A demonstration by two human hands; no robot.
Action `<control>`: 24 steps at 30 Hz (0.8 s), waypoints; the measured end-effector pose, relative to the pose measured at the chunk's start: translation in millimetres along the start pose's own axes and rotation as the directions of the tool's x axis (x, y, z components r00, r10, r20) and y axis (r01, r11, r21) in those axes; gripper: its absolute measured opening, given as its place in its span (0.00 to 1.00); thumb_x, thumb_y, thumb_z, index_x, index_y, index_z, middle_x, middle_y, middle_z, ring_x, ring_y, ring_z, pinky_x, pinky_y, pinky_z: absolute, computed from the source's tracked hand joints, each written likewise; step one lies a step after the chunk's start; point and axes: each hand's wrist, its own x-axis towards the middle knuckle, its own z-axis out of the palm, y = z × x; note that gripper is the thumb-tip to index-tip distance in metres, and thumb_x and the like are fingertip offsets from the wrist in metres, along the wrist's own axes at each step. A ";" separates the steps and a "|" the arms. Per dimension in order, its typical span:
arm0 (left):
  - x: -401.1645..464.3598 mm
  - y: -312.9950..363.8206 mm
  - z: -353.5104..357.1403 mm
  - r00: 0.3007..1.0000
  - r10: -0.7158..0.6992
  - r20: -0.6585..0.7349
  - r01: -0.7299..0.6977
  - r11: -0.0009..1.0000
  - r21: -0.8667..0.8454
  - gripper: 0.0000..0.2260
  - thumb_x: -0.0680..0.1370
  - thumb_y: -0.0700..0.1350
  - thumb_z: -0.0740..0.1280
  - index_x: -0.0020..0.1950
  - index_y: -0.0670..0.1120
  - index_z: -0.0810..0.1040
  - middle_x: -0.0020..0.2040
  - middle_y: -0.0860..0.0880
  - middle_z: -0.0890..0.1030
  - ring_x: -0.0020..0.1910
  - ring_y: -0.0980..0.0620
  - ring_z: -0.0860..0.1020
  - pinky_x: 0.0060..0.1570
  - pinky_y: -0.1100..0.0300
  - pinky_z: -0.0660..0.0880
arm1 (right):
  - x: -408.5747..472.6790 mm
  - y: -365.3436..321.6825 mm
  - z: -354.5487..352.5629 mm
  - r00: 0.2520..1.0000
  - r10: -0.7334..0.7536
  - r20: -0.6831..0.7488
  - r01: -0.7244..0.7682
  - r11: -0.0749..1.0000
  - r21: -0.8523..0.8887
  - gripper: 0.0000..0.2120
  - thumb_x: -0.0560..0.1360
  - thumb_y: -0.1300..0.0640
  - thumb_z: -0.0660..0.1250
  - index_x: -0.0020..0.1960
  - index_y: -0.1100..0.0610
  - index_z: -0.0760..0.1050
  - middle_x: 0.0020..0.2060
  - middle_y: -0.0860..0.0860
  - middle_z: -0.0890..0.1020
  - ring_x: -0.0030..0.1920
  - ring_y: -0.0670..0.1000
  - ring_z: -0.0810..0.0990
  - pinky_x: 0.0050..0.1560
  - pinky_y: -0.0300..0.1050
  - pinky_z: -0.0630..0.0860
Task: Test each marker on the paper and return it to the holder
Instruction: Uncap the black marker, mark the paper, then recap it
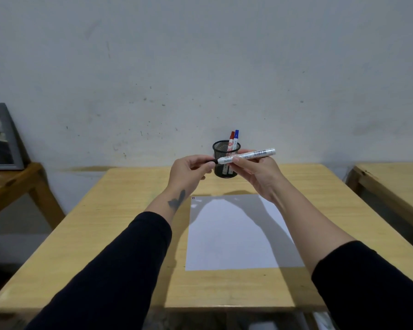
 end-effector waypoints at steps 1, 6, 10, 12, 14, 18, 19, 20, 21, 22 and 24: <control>-0.2 0.7 -0.3 1.000 0.004 -0.004 -0.004 1.000 0.002 0.06 0.74 0.40 0.71 0.49 0.48 0.84 0.39 0.51 0.83 0.38 0.57 0.80 0.36 0.70 0.75 | -0.3 0.2 -0.7 1.000 -0.001 0.005 0.001 1.000 -0.009 0.13 0.73 0.70 0.69 0.57 0.66 0.75 0.49 0.60 0.82 0.46 0.53 0.84 0.53 0.42 0.81; 2.9 2.7 4.8 0.998 0.040 -0.051 -0.036 0.996 0.079 0.06 0.74 0.38 0.70 0.49 0.43 0.84 0.39 0.49 0.83 0.37 0.56 0.79 0.35 0.70 0.75 | 1.5 8.6 -2.1 1.000 -0.006 -0.019 0.006 1.000 0.001 0.19 0.73 0.68 0.70 0.62 0.72 0.73 0.53 0.63 0.81 0.47 0.52 0.85 0.50 0.38 0.81; 2.5 -3.1 9.4 0.996 0.043 -0.077 -0.036 0.994 0.099 0.06 0.74 0.38 0.69 0.47 0.45 0.84 0.38 0.49 0.83 0.37 0.55 0.78 0.36 0.68 0.77 | 4.3 14.1 0.0 0.998 0.015 -0.064 -0.014 1.000 0.015 0.22 0.72 0.69 0.70 0.64 0.73 0.70 0.53 0.63 0.81 0.46 0.52 0.85 0.50 0.40 0.82; 1.9 -6.6 9.3 0.996 0.028 -0.088 -0.021 0.997 0.079 0.06 0.75 0.38 0.68 0.46 0.46 0.84 0.37 0.51 0.82 0.37 0.56 0.78 0.34 0.69 0.76 | 3.8 13.4 4.7 0.996 0.027 -0.080 -0.027 1.000 0.009 0.24 0.72 0.70 0.70 0.66 0.71 0.68 0.52 0.62 0.80 0.46 0.54 0.84 0.53 0.44 0.82; 4.7 -7.6 6.8 0.993 0.019 -0.118 -0.010 0.997 0.080 0.06 0.75 0.38 0.68 0.46 0.47 0.83 0.37 0.51 0.82 0.38 0.55 0.78 0.33 0.69 0.76 | 4.4 11.4 8.4 0.989 0.025 -0.142 -0.034 0.998 -0.058 0.32 0.71 0.68 0.72 0.71 0.63 0.62 0.51 0.58 0.79 0.48 0.54 0.81 0.58 0.50 0.79; 13.7 -5.1 -3.3 0.985 0.022 -0.168 0.004 0.988 0.156 0.06 0.76 0.38 0.67 0.46 0.46 0.83 0.38 0.48 0.81 0.37 0.54 0.77 0.33 0.69 0.77 | 10.8 4.6 3.3 0.913 -0.269 -0.307 0.048 0.817 -0.574 0.45 0.65 0.57 0.78 0.74 0.47 0.57 0.61 0.51 0.71 0.61 0.52 0.71 0.63 0.49 0.70; 15.4 -3.7 -4.0 0.987 0.034 -0.157 -0.004 0.983 0.186 0.06 0.76 0.38 0.67 0.46 0.47 0.83 0.38 0.48 0.81 0.37 0.54 0.77 0.34 0.67 0.77 | 13.5 4.0 1.1 0.903 -0.359 -0.237 0.072 0.669 -0.740 0.41 0.65 0.54 0.78 0.73 0.45 0.62 0.62 0.49 0.71 0.63 0.52 0.70 0.64 0.49 0.68; 17.1 -2.3 -3.1 0.989 0.046 -0.138 -0.015 0.977 0.214 0.06 0.76 0.37 0.67 0.45 0.47 0.83 0.38 0.49 0.81 0.37 0.54 0.77 0.36 0.65 0.77 | 15.8 3.6 0.5 0.903 -0.408 -0.135 0.088 0.483 -0.871 0.33 0.67 0.51 0.77 0.69 0.43 0.69 0.63 0.47 0.74 0.64 0.51 0.70 0.64 0.49 0.66; 18.8 -0.3 -0.7 0.991 0.055 -0.119 -0.026 0.973 0.231 0.07 0.76 0.37 0.67 0.45 0.47 0.82 0.37 0.50 0.80 0.37 0.54 0.76 0.36 0.64 0.77 | 17.3 3.4 2.2 0.911 -0.411 -0.038 0.104 0.319 -0.942 0.25 0.68 0.50 0.75 0.65 0.42 0.75 0.62 0.45 0.77 0.63 0.51 0.71 0.63 0.49 0.64; 21.1 1.1 2.1 0.993 0.061 -0.103 -0.035 0.972 0.233 0.07 0.76 0.37 0.67 0.45 0.47 0.82 0.37 0.52 0.80 0.37 0.54 0.76 0.36 0.64 0.77 | 18.8 3.5 4.4 0.916 -0.400 0.034 0.137 0.231 -0.963 0.19 0.70 0.50 0.73 0.60 0.42 0.79 0.59 0.44 0.81 0.62 0.50 0.74 0.61 0.47 0.64; 26.7 3.1 7.6 0.994 0.069 -0.089 -0.049 0.975 0.217 0.07 0.76 0.37 0.66 0.45 0.48 0.82 0.38 0.51 0.81 0.38 0.54 0.77 0.36 0.64 0.77 | 21.8 7.2 8.2 0.919 -0.383 0.093 0.195 0.237 -0.952 0.12 0.71 0.53 0.72 0.54 0.47 0.83 0.52 0.46 0.85 0.53 0.50 0.79 0.58 0.49 0.71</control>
